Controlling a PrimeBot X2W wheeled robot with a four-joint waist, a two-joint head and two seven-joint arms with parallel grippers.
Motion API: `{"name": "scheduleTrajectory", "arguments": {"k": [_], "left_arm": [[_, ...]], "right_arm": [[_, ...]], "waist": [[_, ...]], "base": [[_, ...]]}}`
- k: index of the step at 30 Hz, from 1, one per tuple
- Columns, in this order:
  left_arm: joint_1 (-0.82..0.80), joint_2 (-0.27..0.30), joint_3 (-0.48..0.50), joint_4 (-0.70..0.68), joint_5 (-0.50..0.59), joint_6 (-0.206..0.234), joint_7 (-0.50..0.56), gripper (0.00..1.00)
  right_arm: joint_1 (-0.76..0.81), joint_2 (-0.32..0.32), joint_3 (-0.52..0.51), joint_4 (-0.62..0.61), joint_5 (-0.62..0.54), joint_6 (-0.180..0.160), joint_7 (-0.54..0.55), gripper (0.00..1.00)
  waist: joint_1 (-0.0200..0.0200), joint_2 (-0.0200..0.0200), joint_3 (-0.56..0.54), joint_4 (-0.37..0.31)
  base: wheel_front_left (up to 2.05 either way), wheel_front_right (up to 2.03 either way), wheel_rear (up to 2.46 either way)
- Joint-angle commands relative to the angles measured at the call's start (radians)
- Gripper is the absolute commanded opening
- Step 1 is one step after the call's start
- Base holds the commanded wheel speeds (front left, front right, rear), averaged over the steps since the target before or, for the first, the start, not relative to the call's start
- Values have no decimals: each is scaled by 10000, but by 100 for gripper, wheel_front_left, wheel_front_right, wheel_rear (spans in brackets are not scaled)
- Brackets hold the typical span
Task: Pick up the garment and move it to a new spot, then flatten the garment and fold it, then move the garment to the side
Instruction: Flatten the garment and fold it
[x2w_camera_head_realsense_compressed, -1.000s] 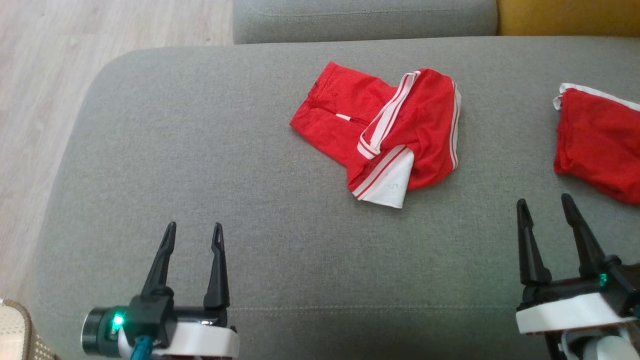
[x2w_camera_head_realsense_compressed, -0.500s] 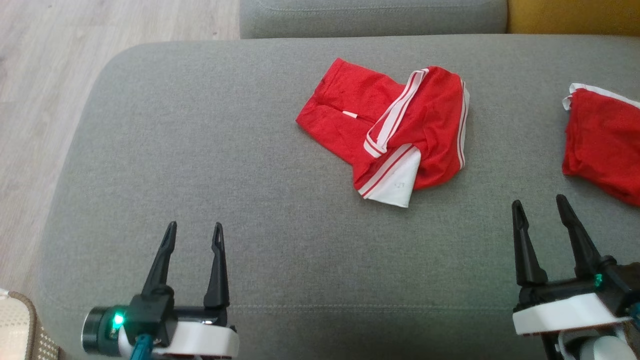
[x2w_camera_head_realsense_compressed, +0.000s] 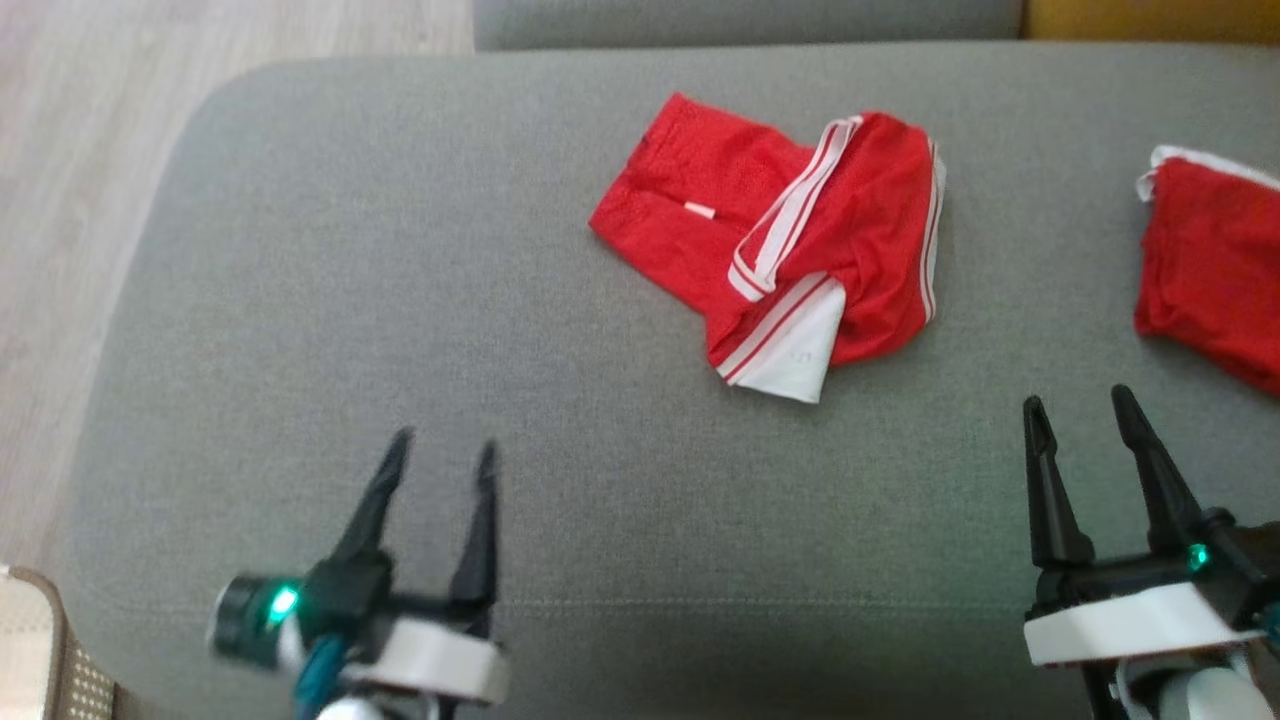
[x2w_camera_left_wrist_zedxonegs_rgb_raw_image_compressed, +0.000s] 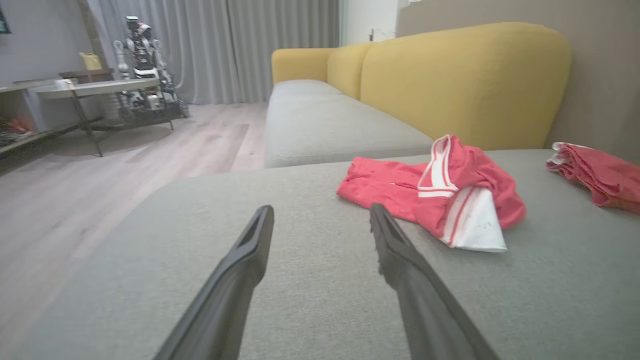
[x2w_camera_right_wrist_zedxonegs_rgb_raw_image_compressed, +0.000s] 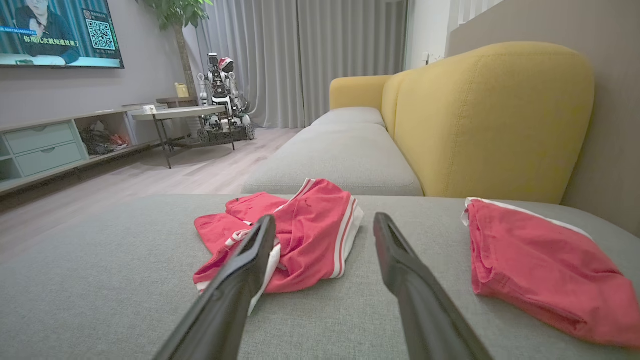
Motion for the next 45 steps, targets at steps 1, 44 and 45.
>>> {"name": "scheduleTrajectory", "arguments": {"k": [1, 44, 45], "left_arm": [[-839, -68, 165, -200, 138, -139, -51, 100], [-8148, -119, -3047, 4653, -1684, -977, -51, 0], [-8128, -119, -3007, 4704, -1692, -1008, -51, 0]], "right_arm": [[-521, -93, 226, -383, -8, -2, -51, 100], [-2598, -93, 425, -876, -349, -2, -51, 100], [-2598, -93, 446, -858, -352, -2, -51, 100]], "waist": [[1, -1, 291, -32], [1, -1, 4231, -1645], [1, -1, 4226, -1653]], "base": [[0, 0, 0], [0, 0, 0], [0, 0, 0]]}}
